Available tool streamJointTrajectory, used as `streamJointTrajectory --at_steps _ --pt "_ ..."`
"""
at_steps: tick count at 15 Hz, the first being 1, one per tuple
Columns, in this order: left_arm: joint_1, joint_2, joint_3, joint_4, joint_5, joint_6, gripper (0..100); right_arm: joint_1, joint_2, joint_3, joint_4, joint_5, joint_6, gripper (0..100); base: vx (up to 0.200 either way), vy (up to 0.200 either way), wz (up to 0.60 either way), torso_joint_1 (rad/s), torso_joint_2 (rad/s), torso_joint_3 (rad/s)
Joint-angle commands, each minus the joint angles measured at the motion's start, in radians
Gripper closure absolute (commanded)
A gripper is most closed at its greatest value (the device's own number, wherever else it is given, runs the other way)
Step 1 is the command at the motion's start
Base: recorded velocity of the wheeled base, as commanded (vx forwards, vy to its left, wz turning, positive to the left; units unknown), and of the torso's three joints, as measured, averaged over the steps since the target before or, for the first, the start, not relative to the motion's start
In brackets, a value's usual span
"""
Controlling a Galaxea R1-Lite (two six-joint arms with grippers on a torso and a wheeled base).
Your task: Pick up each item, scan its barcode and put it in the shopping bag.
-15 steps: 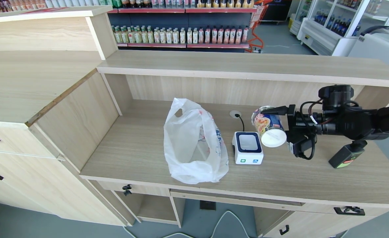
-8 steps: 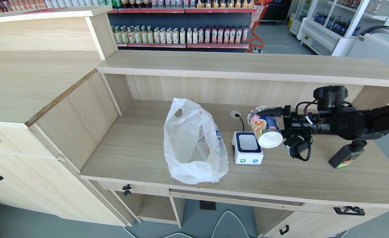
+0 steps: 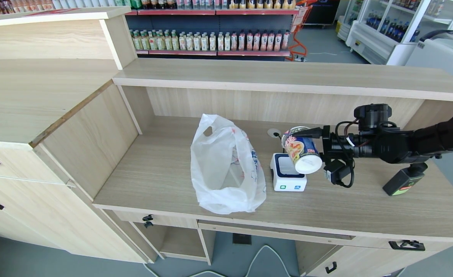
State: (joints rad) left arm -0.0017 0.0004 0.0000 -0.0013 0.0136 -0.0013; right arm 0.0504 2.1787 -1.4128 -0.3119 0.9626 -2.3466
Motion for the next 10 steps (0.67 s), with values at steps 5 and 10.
streamJointTrajectory --at_steps 5,10 --pt "0.0 0.0 0.0 0.0 0.0 0.0 0 0.003 0.05 -0.049 0.002 0.025 0.0 100 0.0 0.0 0.0 0.0 0.0 0.0" --pt "0.0 0.0 0.0 0.0 0.0 0.0 0 0.003 0.062 -0.058 0.005 0.035 -0.005 100 0.0 0.0 0.0 0.0 0.0 0.0"
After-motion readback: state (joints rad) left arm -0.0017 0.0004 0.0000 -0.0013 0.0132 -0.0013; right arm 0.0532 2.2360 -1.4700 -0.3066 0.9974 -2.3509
